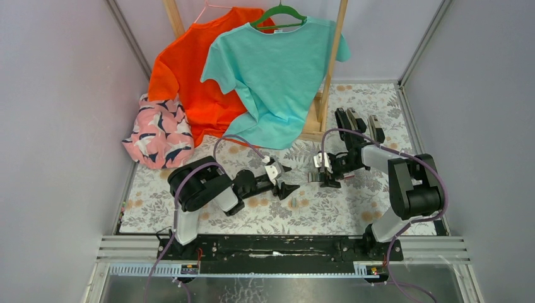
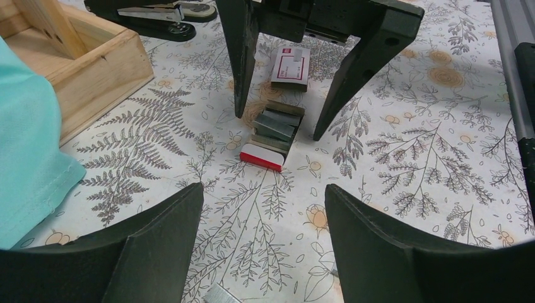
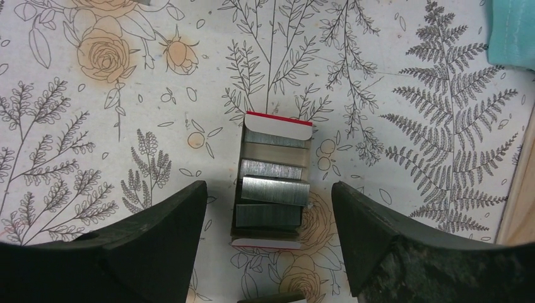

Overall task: Unload the staples from the stapler
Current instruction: Adjust the staple in the staple box.

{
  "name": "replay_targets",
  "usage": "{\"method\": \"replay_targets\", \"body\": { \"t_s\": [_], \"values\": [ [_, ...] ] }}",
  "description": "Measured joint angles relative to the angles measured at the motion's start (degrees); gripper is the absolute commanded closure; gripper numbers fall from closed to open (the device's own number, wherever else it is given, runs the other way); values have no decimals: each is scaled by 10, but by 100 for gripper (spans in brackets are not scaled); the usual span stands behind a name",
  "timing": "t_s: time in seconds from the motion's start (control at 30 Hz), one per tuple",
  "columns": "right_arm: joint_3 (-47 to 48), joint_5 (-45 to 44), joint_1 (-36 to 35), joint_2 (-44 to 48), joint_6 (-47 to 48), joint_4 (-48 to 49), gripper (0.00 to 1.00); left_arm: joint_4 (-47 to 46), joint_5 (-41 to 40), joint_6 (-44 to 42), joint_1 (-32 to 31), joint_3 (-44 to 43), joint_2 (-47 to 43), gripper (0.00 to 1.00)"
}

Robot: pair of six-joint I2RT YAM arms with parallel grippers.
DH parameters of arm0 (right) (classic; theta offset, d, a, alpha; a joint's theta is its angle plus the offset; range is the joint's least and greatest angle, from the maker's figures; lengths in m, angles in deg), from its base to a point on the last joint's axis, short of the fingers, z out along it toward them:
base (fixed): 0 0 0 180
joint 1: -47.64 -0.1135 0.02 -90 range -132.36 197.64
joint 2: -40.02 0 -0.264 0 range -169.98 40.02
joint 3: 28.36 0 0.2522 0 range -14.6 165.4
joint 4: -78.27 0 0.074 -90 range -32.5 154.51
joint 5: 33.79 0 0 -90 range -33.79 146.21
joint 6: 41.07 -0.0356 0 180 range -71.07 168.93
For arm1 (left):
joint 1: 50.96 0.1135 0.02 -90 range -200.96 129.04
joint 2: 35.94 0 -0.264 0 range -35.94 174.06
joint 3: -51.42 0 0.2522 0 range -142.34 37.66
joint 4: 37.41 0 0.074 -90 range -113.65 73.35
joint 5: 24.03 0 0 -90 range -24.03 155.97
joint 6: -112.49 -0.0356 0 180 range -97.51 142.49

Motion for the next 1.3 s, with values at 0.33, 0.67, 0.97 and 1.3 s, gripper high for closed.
{"method": "replay_targets", "body": {
  "t_s": [0.33,0.67,0.97,1.3],
  "values": [
    [-19,3,0,12,-2,36,30,0,7,9,2,0,1,23],
    [-33,6,0,21,7,45,38,-2,10,15,5,0,1,23],
    [-39,6,0,25,12,47,44,-3,17,19,5,0,2,23],
    [-52,7,-1,34,17,60,41,-4,17,23,5,0,2,24]
  ]
}}
